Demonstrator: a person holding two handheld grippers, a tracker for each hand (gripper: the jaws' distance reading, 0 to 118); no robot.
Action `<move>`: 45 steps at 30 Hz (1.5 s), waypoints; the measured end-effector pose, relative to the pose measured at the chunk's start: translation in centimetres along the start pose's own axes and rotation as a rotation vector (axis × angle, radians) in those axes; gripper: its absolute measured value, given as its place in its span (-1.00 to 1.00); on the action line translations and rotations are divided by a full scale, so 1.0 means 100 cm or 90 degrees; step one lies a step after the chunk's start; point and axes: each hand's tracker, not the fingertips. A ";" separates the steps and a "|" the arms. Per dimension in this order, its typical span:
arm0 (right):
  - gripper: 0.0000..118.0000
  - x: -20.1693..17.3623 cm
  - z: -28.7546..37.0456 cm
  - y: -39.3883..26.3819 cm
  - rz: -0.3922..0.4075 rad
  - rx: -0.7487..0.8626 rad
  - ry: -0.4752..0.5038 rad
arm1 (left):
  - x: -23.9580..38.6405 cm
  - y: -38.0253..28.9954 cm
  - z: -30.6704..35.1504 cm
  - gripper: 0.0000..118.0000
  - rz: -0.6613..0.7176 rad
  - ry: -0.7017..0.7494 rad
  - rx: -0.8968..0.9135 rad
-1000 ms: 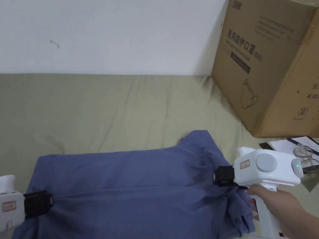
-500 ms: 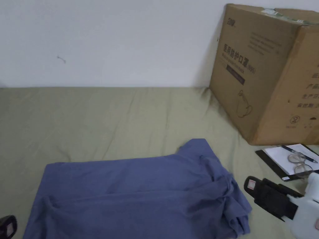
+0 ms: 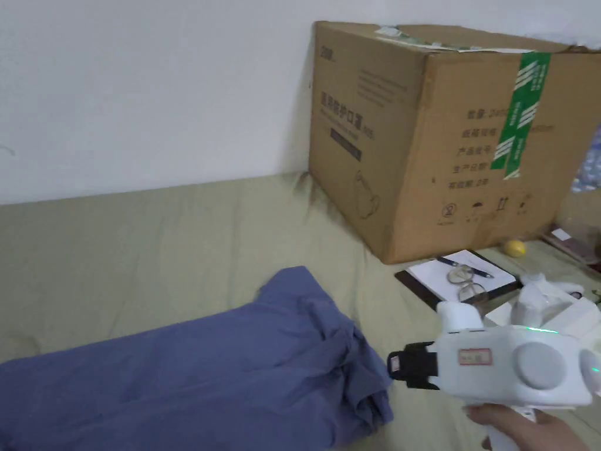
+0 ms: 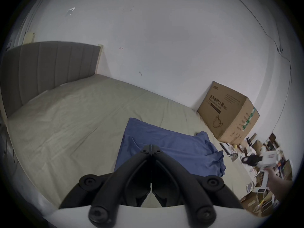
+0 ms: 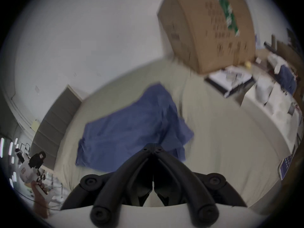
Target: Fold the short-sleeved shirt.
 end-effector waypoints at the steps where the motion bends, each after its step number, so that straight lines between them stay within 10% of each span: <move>1: -0.02 0.004 -0.016 0.004 0.000 -0.030 -0.017 | -0.001 -0.002 -0.004 -1.00 0.006 0.003 -0.002; 2: 0.77 0.008 -0.029 0.007 0.001 -0.056 -0.030 | -0.003 -0.003 -0.006 -1.00 0.010 0.006 -0.007; 3: 0.97 0.011 -0.045 0.010 -0.002 -0.083 -0.039 | -0.004 -0.004 -0.008 -1.00 0.016 0.010 -0.014; 11: 0.83 0.042 -0.124 0.002 -0.118 -0.119 -0.074 | -0.019 -0.021 -0.029 -1.00 0.027 0.056 -0.079; 17: -0.90 0.052 -0.106 -0.004 -0.102 -0.085 -0.148 | -0.028 -0.029 -0.043 -1.00 0.037 0.074 -0.113; 24: -0.90 0.056 -0.059 -0.007 -0.105 -0.051 -0.098 | -0.044 -0.017 -0.095 -1.00 0.026 0.079 -0.251; 26: -0.90 0.047 -0.055 -0.006 -0.074 -0.046 -0.096 | -0.054 -0.021 -0.116 -0.57 0.047 0.092 -0.325; 28: -0.90 0.033 -0.055 -0.008 -0.039 -0.047 -0.101 | -0.064 -0.024 -0.131 0.82 0.062 0.081 -0.321; 29: -0.90 0.029 -0.058 -0.009 -0.029 -0.053 -0.103 | -0.069 -0.028 -0.140 0.97 0.060 0.085 -0.348; 36: -0.90 0.017 -0.076 -0.015 -0.017 -0.088 -0.095 | -0.101 -0.048 -0.190 0.93 0.047 0.169 -0.412; 41: -0.90 0.009 -0.079 -0.017 0.010 -0.097 -0.100 | -0.076 -0.055 -0.199 0.89 -0.124 0.233 -0.435; 43: -0.90 0.004 -0.077 -0.018 0.022 -0.092 -0.109 | -0.060 -0.053 -0.186 0.39 -0.153 0.243 -0.391; 45: -0.90 0.005 -0.076 -0.017 0.033 -0.091 -0.117 | -0.049 -0.048 -0.175 -0.78 -0.171 0.213 -0.366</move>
